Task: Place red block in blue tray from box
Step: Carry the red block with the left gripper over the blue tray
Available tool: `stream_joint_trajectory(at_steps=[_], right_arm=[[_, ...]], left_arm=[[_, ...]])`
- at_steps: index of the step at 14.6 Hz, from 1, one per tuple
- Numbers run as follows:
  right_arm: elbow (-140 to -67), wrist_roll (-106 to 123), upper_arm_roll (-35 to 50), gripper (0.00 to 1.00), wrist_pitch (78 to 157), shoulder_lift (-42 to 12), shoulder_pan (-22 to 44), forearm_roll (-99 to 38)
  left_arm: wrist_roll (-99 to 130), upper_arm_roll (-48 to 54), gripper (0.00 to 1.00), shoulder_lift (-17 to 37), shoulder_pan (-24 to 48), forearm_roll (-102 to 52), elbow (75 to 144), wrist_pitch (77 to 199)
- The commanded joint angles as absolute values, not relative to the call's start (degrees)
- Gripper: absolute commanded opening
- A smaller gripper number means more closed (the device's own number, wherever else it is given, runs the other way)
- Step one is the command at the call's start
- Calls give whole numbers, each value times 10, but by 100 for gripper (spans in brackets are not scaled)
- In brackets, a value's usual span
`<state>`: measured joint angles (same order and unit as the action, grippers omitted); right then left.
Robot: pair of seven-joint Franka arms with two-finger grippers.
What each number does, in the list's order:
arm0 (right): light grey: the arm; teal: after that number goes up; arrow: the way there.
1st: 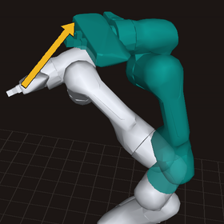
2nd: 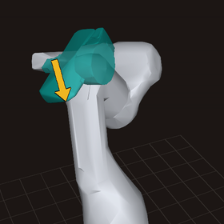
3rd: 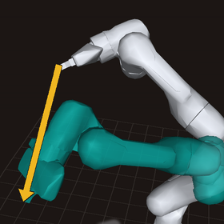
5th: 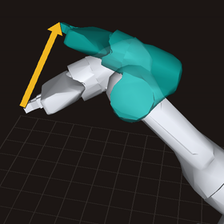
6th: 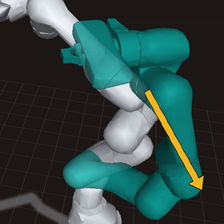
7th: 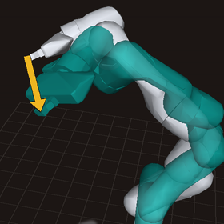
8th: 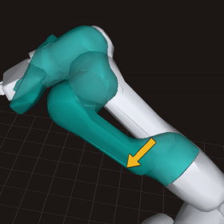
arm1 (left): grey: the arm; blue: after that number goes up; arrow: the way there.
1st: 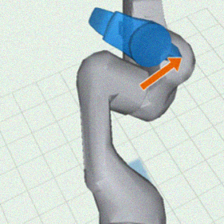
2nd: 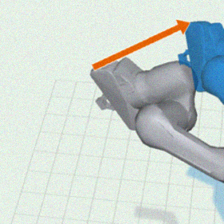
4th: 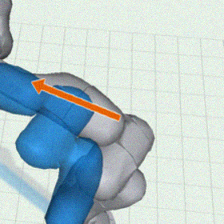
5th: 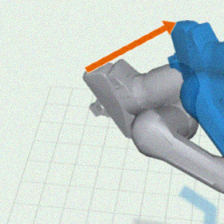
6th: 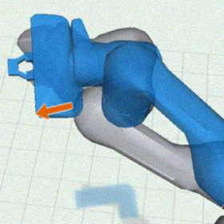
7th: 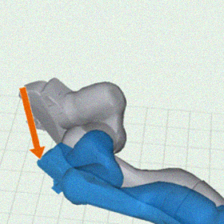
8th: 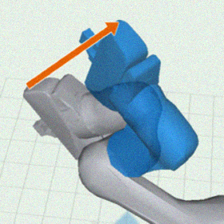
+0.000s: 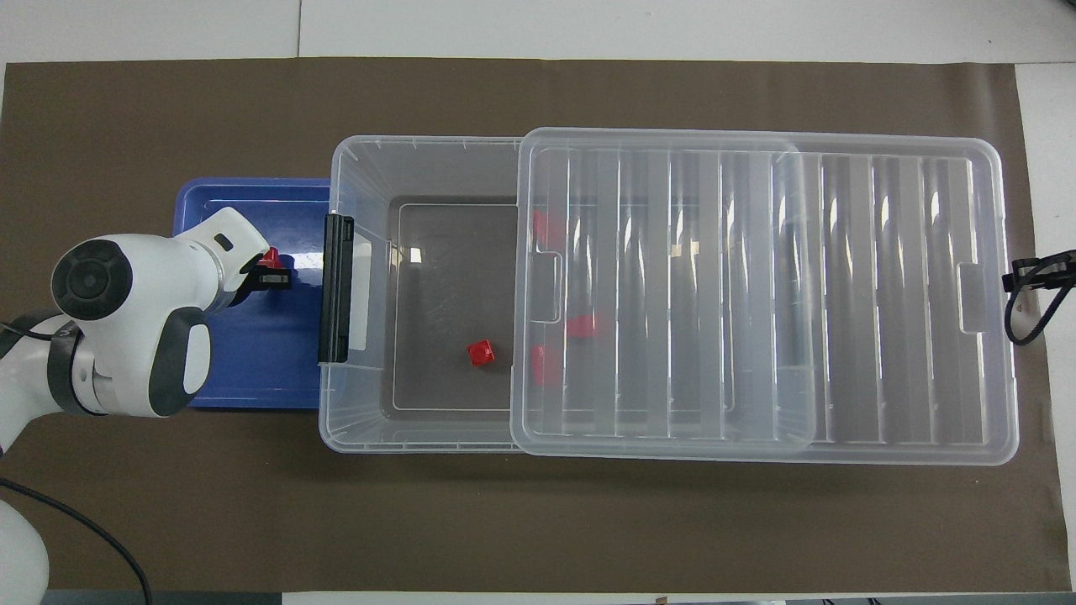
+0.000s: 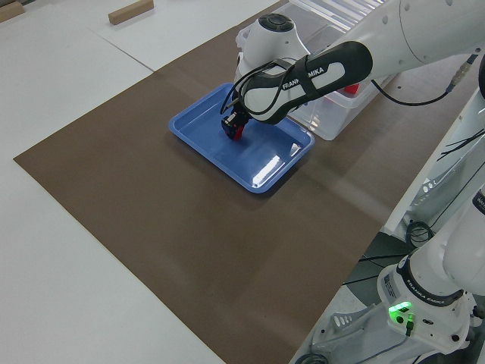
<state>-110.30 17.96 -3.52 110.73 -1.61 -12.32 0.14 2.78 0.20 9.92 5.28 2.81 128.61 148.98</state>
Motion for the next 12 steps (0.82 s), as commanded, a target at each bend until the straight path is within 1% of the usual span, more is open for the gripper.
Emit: stream_joint_trajectory(at_steps=[1,4,6,8,12], right_arm=[[-1119,170,-32,0,1118,-6,-122,3],[-1110,170,-32,0,1108,-8,-120,2],[-1086,170,-32,0,1085,-17,-119,4],[-1046,173,-31,0,1045,-32,-118,11],[-1020,185,-31,0,1026,-39,-122,13]], left_arm=[[20,6,99,99,48,33,1283,1498],[27,6,100,96,59,33,1273,1481],[27,7,100,85,60,33,1246,1429],[27,11,100,70,60,33,1195,1331],[24,14,100,64,63,33,1082,1167]])
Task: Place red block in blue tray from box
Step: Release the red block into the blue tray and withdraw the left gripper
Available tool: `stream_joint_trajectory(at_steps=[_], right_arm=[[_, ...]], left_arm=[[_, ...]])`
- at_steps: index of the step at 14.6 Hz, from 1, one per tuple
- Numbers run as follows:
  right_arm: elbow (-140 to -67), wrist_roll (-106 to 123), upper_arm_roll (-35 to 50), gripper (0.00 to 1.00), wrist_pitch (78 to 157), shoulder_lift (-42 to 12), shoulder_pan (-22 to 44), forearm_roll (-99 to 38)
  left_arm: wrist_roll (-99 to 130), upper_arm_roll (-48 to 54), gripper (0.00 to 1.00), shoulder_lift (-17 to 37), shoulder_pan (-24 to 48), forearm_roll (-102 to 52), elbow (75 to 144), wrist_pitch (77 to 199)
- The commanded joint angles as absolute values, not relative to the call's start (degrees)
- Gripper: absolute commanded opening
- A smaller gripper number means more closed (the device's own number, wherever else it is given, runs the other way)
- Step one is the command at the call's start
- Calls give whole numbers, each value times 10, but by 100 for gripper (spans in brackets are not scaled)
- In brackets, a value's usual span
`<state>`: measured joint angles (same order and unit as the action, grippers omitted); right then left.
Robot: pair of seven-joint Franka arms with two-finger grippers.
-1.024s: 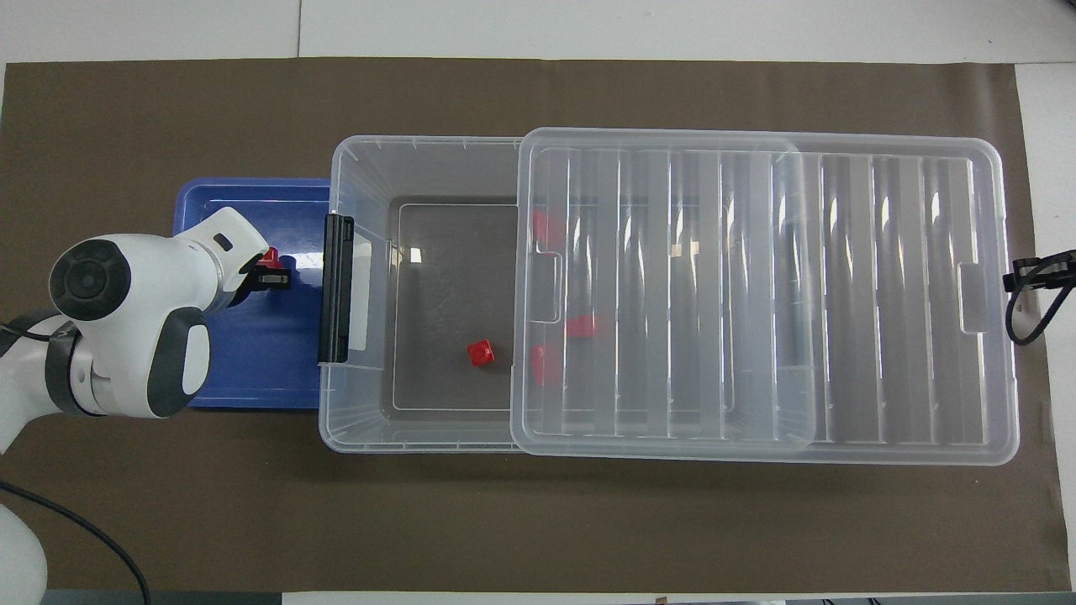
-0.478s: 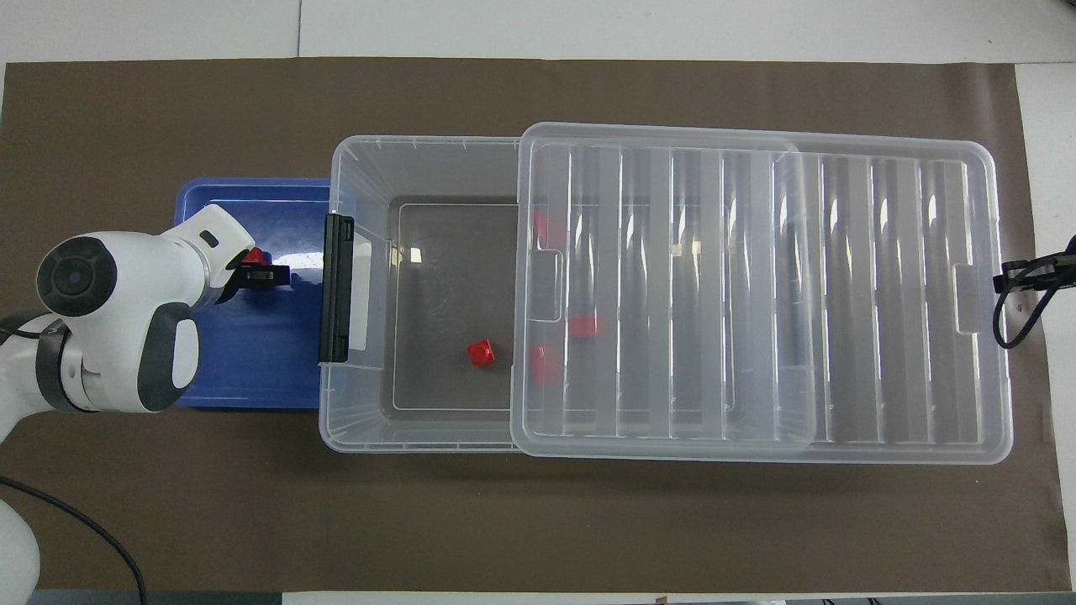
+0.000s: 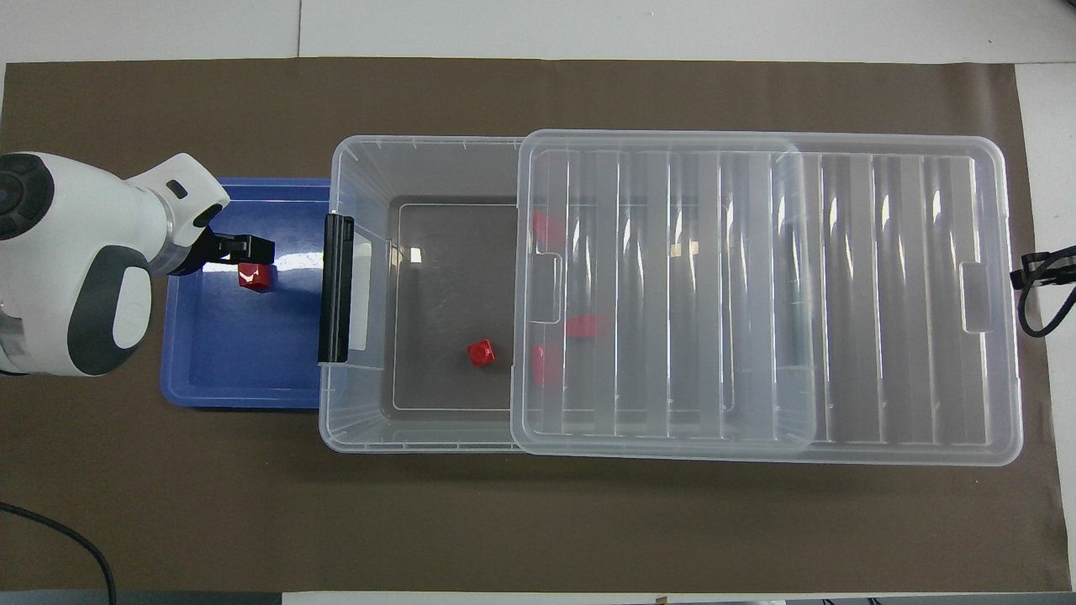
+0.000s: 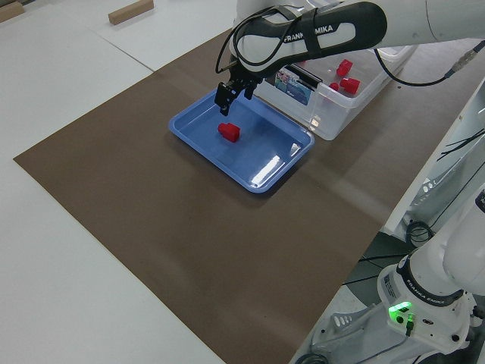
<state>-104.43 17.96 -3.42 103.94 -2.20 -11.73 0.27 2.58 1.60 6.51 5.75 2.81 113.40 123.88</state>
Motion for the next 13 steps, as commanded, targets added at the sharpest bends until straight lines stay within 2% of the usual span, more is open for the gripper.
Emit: stream_joint_trajectory(at_steps=[1,7,11,13], right_arm=[[-1018,192,-32,0,1022,-39,-124,18],[-1084,225,-31,0,1090,-22,-142,24],[-1090,217,-31,0,1092,-21,-136,24],[-1092,193,-27,0,1098,-21,-122,23]], left_arm=[[23,14,100,55,62,33,1065,1137],[9,10,100,20,55,33,991,1019],[-11,4,100,19,33,31,941,963],[-11,4,100,11,25,8,940,948]])
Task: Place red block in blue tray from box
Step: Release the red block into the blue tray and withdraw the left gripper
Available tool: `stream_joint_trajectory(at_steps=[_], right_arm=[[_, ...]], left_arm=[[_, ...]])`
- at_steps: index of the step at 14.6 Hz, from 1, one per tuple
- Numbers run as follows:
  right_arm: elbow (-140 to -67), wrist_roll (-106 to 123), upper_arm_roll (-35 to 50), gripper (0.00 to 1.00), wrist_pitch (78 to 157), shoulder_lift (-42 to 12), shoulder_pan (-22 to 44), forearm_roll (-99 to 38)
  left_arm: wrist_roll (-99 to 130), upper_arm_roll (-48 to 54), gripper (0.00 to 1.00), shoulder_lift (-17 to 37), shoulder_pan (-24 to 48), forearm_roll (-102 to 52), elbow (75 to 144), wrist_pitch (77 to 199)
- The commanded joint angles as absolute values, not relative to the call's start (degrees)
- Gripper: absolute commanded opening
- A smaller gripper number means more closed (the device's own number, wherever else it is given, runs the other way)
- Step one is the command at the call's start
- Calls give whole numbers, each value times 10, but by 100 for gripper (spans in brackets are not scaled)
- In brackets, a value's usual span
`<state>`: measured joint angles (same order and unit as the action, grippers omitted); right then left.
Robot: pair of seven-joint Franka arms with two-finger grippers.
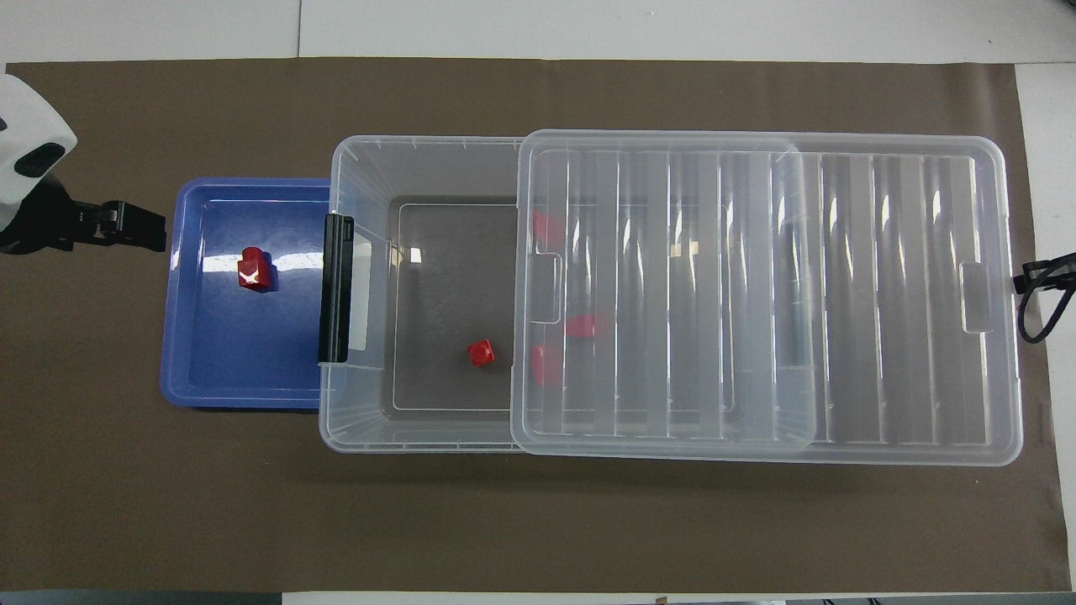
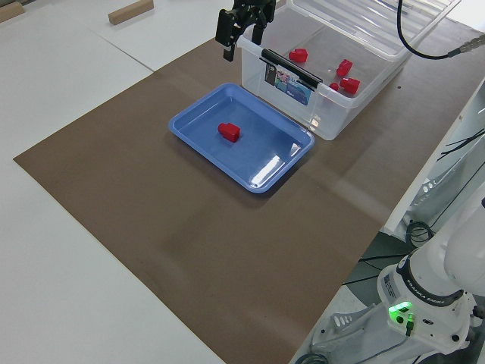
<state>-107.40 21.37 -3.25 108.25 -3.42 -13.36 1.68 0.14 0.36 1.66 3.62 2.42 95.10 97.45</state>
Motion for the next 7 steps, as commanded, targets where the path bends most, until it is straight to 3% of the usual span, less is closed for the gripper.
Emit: stream_joint_trajectory(at_steps=[1,7], right_arm=[[-1092,181,-27,0,1097,-22,-113,23],[-1093,120,-25,0,1091,-21,-71,18]], left_arm=[[-11,4,100,-3,24,5,947,944],[-11,6,100,-30,25,2,987,950]])
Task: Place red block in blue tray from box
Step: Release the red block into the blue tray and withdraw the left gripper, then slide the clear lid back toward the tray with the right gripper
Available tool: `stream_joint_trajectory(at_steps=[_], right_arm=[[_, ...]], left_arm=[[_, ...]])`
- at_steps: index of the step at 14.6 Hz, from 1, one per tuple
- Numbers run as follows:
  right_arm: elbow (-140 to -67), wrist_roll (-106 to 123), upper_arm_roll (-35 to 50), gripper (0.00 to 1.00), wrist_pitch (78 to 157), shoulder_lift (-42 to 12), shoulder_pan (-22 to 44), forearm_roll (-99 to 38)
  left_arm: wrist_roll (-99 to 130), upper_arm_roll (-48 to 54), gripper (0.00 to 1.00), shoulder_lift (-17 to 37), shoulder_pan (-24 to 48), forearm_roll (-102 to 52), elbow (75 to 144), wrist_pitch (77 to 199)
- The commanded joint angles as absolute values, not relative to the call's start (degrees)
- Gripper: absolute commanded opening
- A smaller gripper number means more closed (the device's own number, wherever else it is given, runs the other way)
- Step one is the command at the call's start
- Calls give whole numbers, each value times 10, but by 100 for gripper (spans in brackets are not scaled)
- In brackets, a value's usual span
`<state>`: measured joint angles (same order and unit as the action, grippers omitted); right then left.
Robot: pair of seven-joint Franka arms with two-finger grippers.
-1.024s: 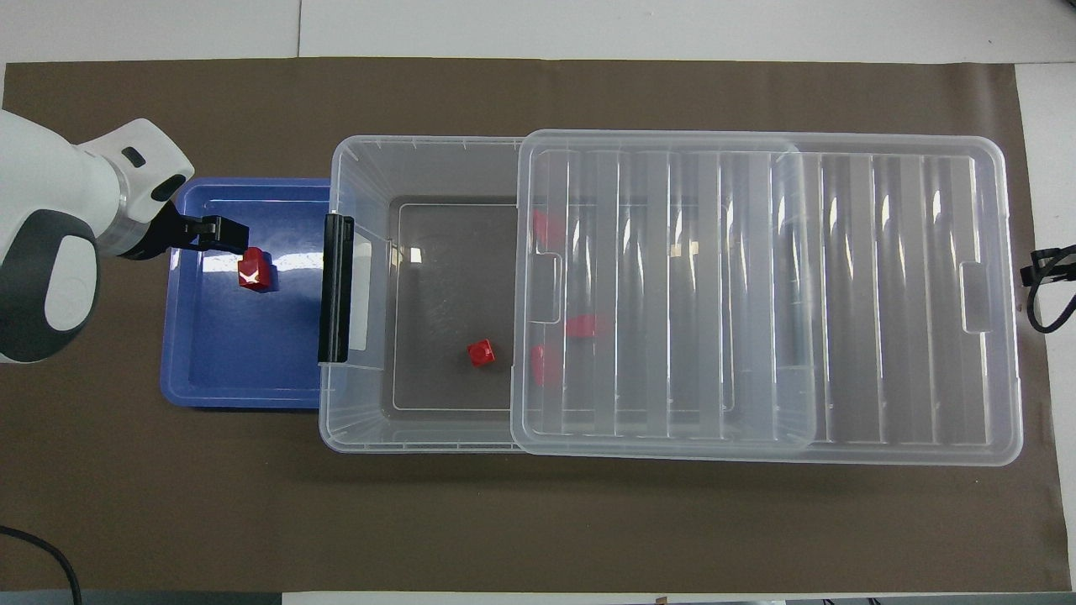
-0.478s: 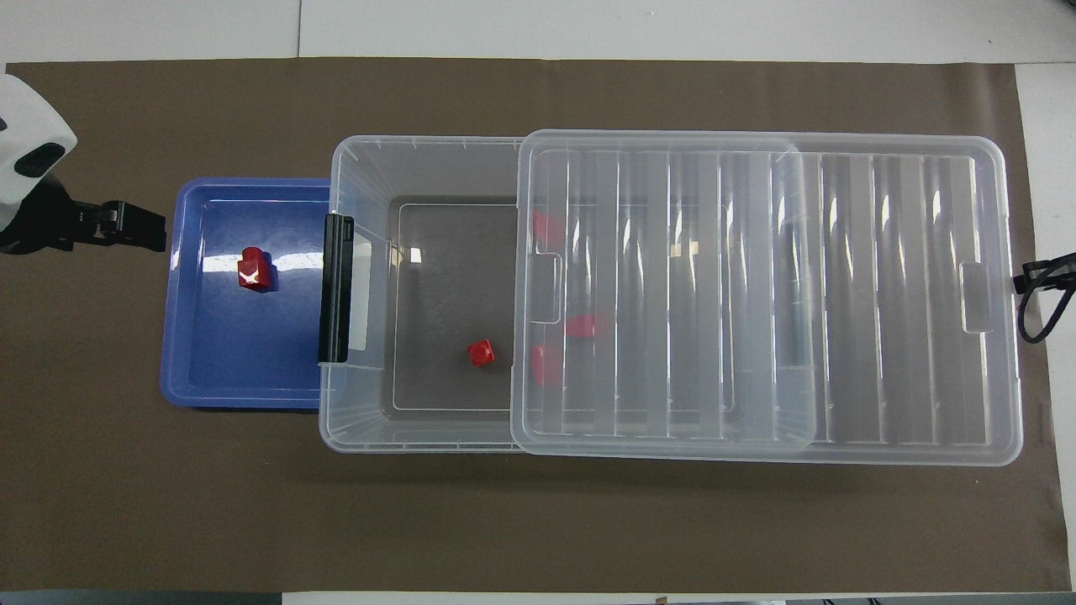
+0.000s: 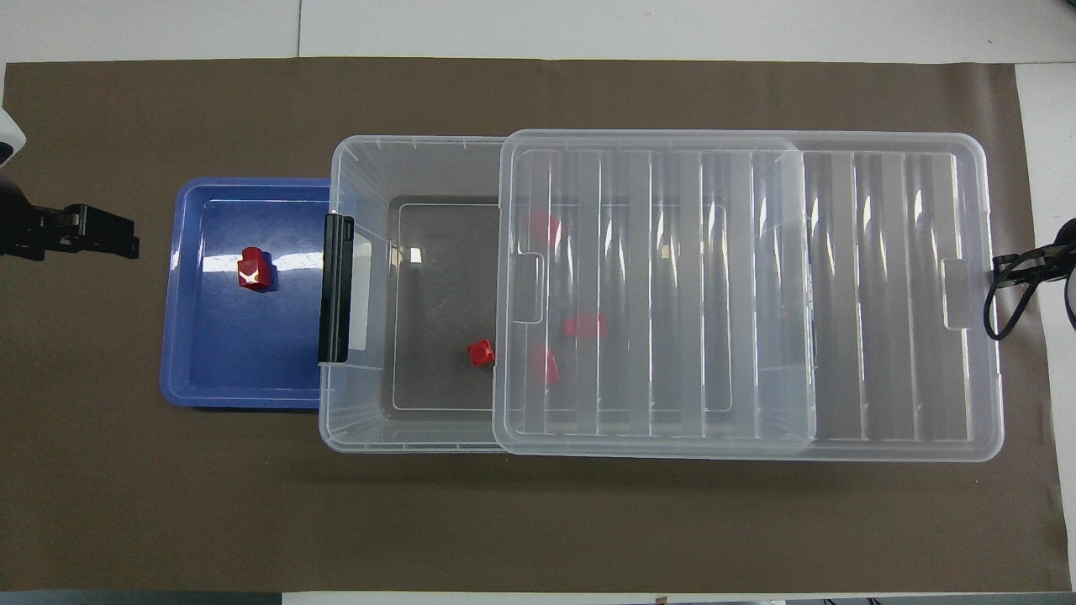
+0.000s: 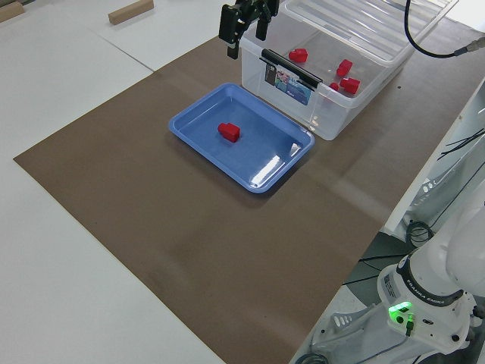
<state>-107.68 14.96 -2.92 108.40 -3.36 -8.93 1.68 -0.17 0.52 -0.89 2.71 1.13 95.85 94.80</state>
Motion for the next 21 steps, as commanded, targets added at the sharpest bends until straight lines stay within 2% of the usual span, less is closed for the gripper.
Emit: stream_joint_trajectory(at_steps=[1,11,15,21], right_arm=[[-1093,100,-25,0,1090,-20,-62,17],[-1104,-45,-25,0,1094,-13,34,13],[-1107,-63,-25,0,1096,-12,49,12],[-1107,-102,-25,0,1097,-12,70,12]], left_arm=[[-11,7,100,-30,25,1,986,950],[-10,6,100,-25,24,-25,974,935],[-11,8,100,-18,25,-5,949,915],[-40,9,100,-19,29,11,953,905]])
